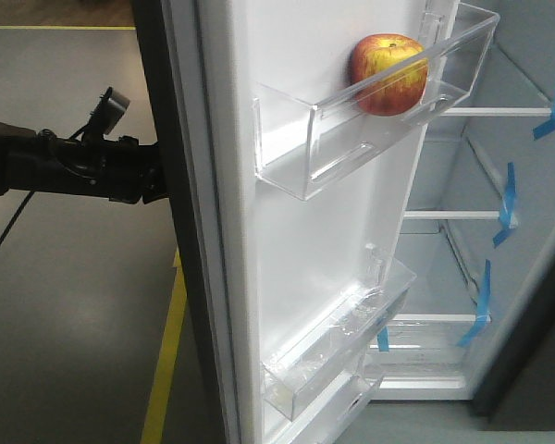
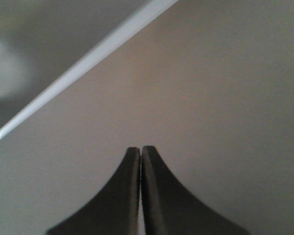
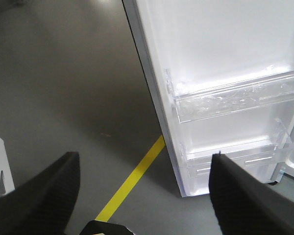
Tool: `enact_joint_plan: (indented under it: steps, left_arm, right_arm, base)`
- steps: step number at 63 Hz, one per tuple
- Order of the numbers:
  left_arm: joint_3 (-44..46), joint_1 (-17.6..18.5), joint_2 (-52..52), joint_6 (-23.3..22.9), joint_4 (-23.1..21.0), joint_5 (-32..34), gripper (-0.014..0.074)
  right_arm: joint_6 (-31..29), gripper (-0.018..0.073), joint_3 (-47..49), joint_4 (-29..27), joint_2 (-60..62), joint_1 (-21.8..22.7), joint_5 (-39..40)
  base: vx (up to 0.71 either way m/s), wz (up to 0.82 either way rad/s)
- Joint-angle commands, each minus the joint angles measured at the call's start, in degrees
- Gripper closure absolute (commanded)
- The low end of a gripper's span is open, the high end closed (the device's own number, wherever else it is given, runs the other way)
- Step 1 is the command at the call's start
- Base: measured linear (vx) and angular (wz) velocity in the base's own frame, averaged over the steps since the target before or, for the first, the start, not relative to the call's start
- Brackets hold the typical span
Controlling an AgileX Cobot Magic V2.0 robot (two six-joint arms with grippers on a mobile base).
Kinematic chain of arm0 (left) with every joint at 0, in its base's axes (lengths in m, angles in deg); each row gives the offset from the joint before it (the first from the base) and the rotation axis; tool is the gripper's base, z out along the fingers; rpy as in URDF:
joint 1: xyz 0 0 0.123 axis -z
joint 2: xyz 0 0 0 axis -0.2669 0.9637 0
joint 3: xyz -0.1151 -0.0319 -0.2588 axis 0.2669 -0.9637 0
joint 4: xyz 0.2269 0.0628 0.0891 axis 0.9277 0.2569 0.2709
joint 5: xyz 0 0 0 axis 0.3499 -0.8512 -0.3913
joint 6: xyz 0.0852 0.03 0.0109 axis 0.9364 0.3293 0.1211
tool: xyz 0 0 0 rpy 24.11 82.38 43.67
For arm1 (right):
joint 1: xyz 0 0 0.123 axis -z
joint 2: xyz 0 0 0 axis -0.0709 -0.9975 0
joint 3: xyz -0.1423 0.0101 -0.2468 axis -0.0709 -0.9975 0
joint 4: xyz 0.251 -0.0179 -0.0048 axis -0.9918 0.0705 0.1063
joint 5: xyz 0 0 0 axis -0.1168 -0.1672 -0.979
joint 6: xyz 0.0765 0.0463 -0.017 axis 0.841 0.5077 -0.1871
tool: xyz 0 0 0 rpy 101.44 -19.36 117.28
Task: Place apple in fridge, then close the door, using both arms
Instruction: 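Push the fridge door shut with the left gripper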
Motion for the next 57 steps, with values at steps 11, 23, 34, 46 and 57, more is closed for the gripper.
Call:
enact_joint_plan:
  steps: [11,23,34,46,57]
  left_arm:
    - [1.71,3.57,-6.2,2.35,-3.02,-4.18,0.0603]
    - [1.71,6.73,-7.92,3.31,-3.17,-5.11,0.0603]
    - [1.71,10.04,-9.33,3.65,-3.49,-5.39,0.0603]
    - [1.71,15.15,-9.73,3.82,-3.43,-6.02,0.0603]
    - [1.71,20.99,-9.73,4.3,-3.43,-5.28,0.0603]
  right_arm:
    - [-0.2,0.0034,1.37,-1.5,-0.79,0.11,3.1]
    - [-0.2,0.0034,1.37,-1.5,-0.79,0.11,3.1]
    - [-0.2,0.0034,1.37,-1.5,-0.79,0.11,3.1]
    - [-0.2,0.0034,1.37,-1.5,-0.79,0.11,3.1]
    - [-0.2,0.0034,1.37,-1.5,-0.79,0.11,3.1]
  base:
    - [0.0,0.0]
    - [0.0,0.0]
    - [0.0,0.0]
    - [0.0,0.0]
    - [0.0,0.0]
